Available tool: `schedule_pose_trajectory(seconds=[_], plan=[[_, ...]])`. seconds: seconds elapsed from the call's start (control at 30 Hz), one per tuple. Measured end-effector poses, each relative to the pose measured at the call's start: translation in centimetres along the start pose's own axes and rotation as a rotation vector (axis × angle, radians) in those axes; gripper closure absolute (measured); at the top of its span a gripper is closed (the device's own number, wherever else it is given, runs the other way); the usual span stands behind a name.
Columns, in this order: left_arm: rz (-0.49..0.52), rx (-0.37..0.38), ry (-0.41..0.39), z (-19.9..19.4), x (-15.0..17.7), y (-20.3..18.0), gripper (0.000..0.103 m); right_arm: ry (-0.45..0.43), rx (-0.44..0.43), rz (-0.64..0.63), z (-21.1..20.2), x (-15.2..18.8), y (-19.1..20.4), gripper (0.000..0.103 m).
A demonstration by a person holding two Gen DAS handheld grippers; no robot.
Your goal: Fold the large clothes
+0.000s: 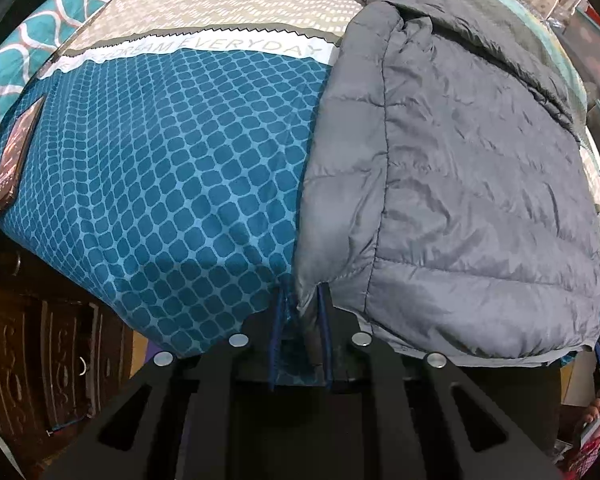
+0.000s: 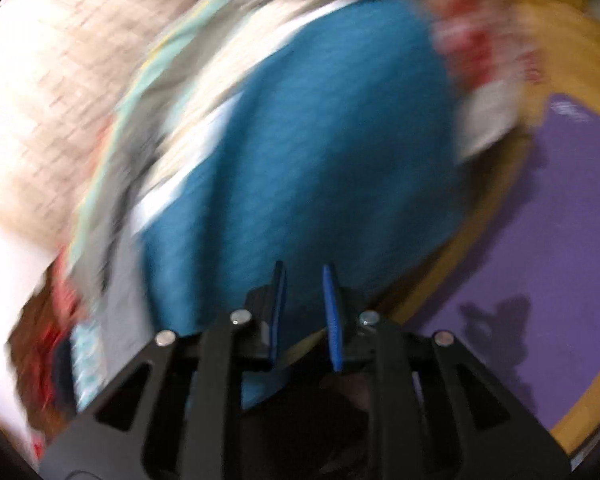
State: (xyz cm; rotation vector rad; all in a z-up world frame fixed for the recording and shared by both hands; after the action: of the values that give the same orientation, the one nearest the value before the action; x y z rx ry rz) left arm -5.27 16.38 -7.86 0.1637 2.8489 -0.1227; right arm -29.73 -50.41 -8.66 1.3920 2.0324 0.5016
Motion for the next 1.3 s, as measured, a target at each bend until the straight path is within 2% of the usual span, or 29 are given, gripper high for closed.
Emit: schedule_pose_trajectory(seconds=[0.1,0.13,0.23,0.3,0.37,0.43,0.53,0.6,0.73,0.83,1.1,1.2,1.3], plan=[[-0.001,-0.023,0.009,-0.1,-0.1,-0.5,0.102,-0.065,0.110,0.004,0.0,-3.6,-3.6,0.085],[0.000,-0.029,0.009,-0.1,-0.2,-0.5,0.102,-0.067,0.120,0.008,0.2,-4.1,-3.9,0.085],[0.002,-0.056,0.008,-0.1,-0.7,-0.9,0.102,-0.044,0.135,0.005,1.4,-6.4,-4.9,0.085],[-0.002,-0.078,0.010,-0.1,-1.3,-1.5,0.102,0.007,0.147,-0.029,2.6,-6.4,-4.5,0.085],[0.004,-0.100,0.008,-0.1,-1.8,-1.9,0.102,0.073,0.135,-0.075,3.2,-5.3,-3.7,0.079],[0.013,-0.127,0.006,0.0,-2.3,-2.3,0.102,0.154,0.154,-0.143,3.7,-2.9,-3.2,0.056],[0.007,-0.151,0.014,0.3,-2.8,-2.7,0.102,0.307,0.162,-0.264,4.1,1.9,-2.8,0.054],[0.002,-0.164,0.021,0.6,-3.2,-3.0,0.102,0.357,0.137,-0.314,4.2,4.5,-1.6,0.054],[0.000,-0.176,0.036,1.2,-4.5,-4.0,0.102,0.384,0.024,-0.396,4.2,7.8,2.5,0.054],[0.015,-0.179,0.043,1.2,-5.4,-5.5,0.102,0.390,-0.100,-0.462,2.8,10.7,6.3,0.054],[0.047,-0.118,0.002,0.8,-7.0,-5.5,0.101,0.389,-0.220,-0.685,-1.2,18.2,14.8,0.054],[0.059,-0.086,0.005,0.7,-7.0,-5.2,0.101,0.390,-0.260,-0.717,-1.6,20.8,17.2,0.054],[0.072,-0.076,0.019,0.8,-7.4,-4.8,0.101,0.402,-0.291,-0.734,-1.3,22.0,18.8,0.054]])
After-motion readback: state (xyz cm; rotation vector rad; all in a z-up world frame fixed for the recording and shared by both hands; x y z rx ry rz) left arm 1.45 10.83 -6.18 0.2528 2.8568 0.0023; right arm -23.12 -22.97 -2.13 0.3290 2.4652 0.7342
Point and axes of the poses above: each gripper's, at about its wrist camera, not at the fingertips, and z roughly the way its jaws point, y to its left, x to its underside, the point moved 9 cm from there along z, roughly the way its jaws point, and after that the axes turned 7 degrees about z, right-handed, at the moved point
